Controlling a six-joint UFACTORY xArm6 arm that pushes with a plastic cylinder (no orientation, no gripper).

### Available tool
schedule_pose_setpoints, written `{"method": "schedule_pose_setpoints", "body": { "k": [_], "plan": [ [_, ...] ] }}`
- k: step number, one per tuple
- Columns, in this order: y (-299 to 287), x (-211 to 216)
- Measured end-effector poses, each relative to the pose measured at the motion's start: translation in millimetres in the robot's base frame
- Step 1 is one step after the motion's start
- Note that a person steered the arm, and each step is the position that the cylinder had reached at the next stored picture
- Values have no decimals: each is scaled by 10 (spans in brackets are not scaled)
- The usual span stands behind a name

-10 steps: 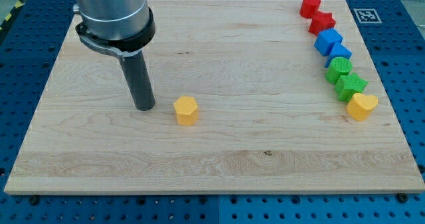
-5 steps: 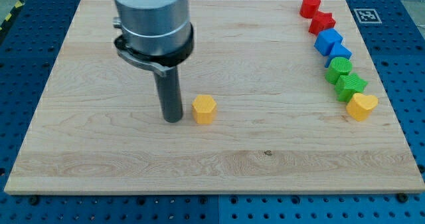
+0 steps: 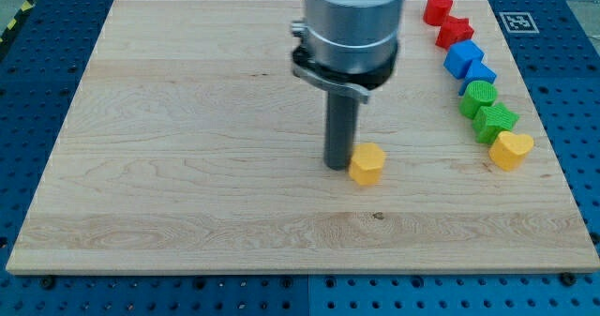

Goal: Place the yellow hexagon to the bottom right of the board

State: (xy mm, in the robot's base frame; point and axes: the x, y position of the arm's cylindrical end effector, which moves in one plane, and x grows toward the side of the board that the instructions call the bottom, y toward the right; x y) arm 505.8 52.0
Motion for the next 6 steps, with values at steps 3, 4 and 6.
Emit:
{"method": "schedule_pose_setpoints", "body": {
  "k": [3, 4, 6],
  "plan": [
    [1094, 301],
    [1418, 333],
    [1448, 507]
  ]
}}
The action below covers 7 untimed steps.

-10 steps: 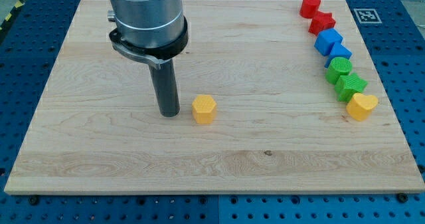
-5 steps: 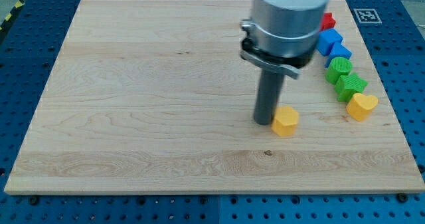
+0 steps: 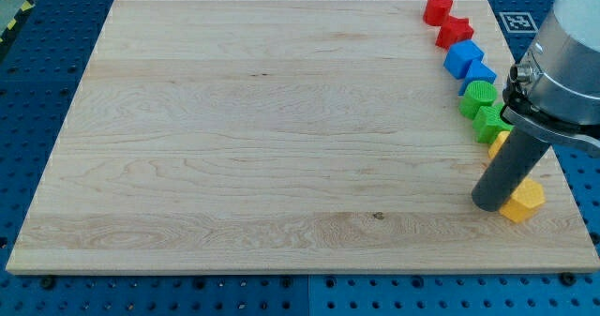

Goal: Place the yellow hexagon to the bottom right of the board

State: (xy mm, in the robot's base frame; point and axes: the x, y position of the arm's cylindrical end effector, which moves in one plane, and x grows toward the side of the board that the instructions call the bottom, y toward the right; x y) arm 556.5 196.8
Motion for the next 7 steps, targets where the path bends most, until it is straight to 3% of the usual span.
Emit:
{"method": "schedule_pose_setpoints", "body": {
  "k": [6, 7],
  "plan": [
    [17, 0],
    [-648, 9]
  ]
}}
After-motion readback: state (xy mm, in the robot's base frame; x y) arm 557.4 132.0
